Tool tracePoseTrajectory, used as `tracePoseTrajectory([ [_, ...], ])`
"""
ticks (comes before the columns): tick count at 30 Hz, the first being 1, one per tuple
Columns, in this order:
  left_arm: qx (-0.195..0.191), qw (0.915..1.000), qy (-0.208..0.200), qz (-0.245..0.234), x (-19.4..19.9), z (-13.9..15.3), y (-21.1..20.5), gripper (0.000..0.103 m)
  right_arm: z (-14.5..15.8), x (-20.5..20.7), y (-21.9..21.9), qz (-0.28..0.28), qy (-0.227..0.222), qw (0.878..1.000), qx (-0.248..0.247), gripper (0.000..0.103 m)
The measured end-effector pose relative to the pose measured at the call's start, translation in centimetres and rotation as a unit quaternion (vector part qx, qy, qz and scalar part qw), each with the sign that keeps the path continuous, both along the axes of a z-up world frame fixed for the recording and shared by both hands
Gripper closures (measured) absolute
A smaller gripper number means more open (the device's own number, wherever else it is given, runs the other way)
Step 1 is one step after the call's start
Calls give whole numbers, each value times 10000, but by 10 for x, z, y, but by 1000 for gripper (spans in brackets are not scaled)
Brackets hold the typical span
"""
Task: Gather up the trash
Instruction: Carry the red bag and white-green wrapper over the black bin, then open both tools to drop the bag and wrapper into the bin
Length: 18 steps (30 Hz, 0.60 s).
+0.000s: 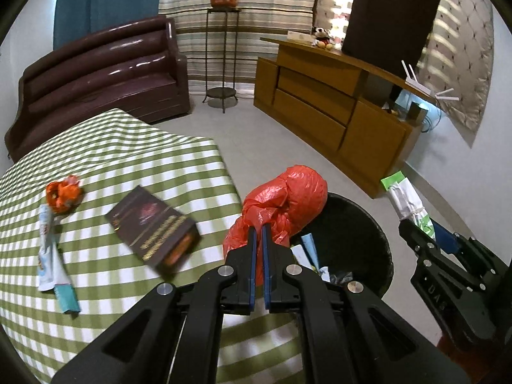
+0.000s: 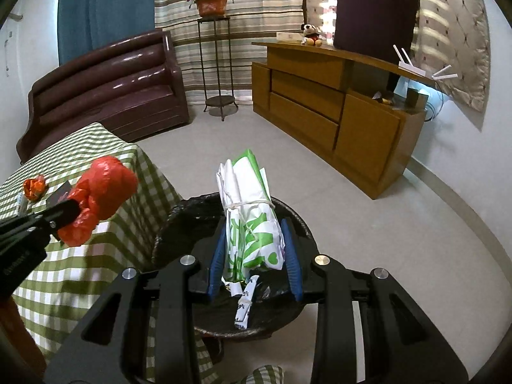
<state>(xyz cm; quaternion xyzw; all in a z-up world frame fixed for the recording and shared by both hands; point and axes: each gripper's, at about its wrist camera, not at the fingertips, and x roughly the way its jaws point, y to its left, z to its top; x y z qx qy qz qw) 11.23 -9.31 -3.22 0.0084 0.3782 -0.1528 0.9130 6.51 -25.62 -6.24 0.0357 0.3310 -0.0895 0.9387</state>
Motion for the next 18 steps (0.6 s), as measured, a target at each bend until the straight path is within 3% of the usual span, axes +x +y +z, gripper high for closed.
tracePoseTrajectory([
  [14, 109, 9995, 159, -267, 21, -15, -46, 99, -12, 17, -20, -136, 42, 9998, 156, 70],
  [16, 127, 9993, 177, -298, 23, -18, -48, 97, -14, 20, -24, -143, 65, 9997, 211, 69],
  [18, 152, 9993, 190, -282, 23, -20, -48, 88, -16, 22, -26, -167, 95, 9995, 233, 68],
])
